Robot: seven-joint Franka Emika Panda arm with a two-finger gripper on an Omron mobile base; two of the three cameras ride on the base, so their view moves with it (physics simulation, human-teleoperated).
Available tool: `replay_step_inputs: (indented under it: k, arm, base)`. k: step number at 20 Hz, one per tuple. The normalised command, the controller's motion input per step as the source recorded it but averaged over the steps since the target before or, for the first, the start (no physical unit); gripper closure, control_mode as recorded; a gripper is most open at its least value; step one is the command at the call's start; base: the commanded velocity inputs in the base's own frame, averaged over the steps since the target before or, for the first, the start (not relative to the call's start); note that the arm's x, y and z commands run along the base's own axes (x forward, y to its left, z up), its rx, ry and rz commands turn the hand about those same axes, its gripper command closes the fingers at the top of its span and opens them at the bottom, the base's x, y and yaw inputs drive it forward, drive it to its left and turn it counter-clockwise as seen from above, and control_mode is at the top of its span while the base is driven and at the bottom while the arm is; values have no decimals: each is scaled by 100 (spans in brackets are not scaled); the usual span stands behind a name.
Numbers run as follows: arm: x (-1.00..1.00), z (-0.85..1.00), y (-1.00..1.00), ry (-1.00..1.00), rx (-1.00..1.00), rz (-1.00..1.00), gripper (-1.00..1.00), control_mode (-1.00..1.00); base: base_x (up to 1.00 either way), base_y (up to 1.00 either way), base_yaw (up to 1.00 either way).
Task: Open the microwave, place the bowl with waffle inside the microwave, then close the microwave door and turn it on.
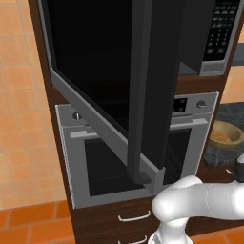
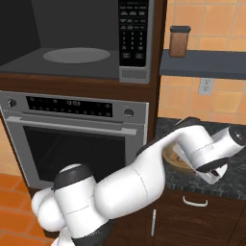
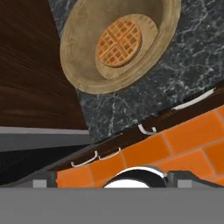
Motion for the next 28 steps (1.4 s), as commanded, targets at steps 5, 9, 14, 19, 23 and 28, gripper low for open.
replay_step_inputs:
  k: [5,9,14,19,23,28]
  arm:
    - [20,-31,-2,-1,15,-29,-100,-100]
    - [42,-20,0,1,13,-27,-100,-100]
    - [39,-33,-10,5,11,-31,-100,-100]
    - [68,-38,-32,13,0,-34,-100,-100]
    - [64,-40,-45,11,0,-32,-100,-100]
    - [26,-30,-60,18,2,-12,-100,-100]
  base:
    - [0,0,0]
    - [0,0,0]
    - [0,0,0]
    - [0,0,0]
    - [0,0,0]
    - [0,0,0]
